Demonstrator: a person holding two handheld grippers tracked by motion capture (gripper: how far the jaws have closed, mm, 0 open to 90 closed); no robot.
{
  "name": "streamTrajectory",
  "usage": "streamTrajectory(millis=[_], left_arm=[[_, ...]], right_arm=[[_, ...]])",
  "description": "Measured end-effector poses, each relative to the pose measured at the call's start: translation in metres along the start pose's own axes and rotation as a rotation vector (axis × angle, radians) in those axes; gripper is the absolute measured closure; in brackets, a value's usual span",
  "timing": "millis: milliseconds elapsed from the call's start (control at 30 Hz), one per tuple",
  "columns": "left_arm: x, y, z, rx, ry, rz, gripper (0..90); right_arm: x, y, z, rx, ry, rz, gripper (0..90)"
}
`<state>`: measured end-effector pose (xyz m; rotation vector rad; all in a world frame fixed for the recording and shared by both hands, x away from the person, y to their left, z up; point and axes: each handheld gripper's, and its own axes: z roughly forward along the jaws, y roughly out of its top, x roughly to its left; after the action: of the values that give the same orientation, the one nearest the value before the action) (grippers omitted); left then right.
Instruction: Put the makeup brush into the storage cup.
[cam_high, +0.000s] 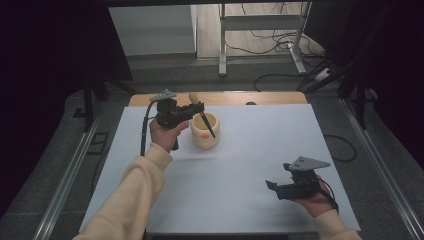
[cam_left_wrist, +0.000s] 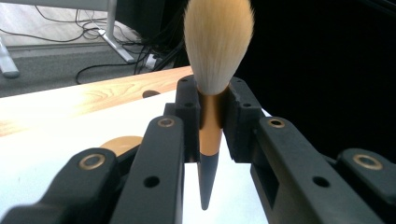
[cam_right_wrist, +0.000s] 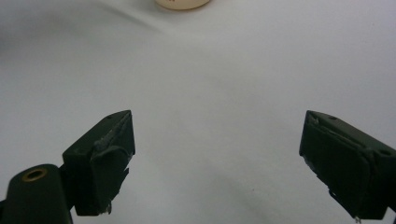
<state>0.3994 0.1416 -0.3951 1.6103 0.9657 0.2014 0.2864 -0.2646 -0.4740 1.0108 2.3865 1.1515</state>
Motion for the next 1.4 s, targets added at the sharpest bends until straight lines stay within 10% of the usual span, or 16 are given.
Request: streamTrajectory(millis=[1400], left_arm=[[0.028, 0.029, -0.006, -0.043, 0.069, -0.032, 78.3]], right_arm=[[0.0, -0.001, 0.001, 0.013, -0.001, -0.005, 11.2]])
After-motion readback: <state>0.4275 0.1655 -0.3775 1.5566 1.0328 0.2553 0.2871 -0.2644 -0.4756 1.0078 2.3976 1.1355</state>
